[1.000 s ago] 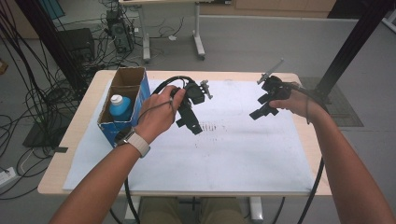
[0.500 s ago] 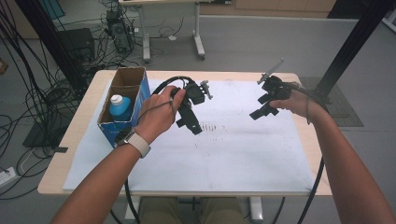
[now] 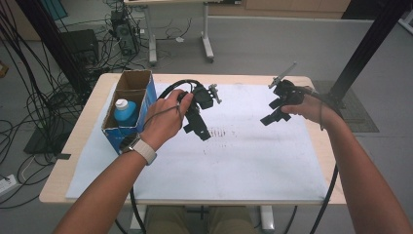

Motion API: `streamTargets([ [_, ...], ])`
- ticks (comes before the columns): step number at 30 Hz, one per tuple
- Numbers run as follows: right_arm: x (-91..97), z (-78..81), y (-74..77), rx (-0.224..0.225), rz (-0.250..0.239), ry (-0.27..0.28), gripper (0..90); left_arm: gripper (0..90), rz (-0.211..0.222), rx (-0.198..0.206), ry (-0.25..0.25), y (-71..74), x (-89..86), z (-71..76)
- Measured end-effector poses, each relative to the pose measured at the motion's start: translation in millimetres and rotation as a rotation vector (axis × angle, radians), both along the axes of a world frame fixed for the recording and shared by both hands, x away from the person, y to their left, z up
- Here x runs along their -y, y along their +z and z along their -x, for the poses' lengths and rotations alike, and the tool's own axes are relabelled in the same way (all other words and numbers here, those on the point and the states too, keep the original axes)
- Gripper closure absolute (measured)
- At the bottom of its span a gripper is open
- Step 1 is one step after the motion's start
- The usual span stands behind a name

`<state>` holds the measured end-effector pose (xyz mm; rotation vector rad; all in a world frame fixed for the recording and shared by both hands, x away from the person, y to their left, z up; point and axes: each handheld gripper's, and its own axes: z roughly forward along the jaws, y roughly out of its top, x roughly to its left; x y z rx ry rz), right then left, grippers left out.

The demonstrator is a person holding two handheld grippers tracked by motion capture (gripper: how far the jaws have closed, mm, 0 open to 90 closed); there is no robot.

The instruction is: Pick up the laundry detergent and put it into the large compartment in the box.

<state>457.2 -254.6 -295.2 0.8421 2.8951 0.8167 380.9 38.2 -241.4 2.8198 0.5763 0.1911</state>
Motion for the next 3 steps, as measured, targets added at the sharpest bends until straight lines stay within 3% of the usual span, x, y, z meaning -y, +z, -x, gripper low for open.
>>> streamTargets([
  [3,0.7,-0.3,-0.8,-0.001,-0.001,-0.002,8.5,5.0,0.004,-0.001,0.005,-0.1,-0.9,-1.1],
])
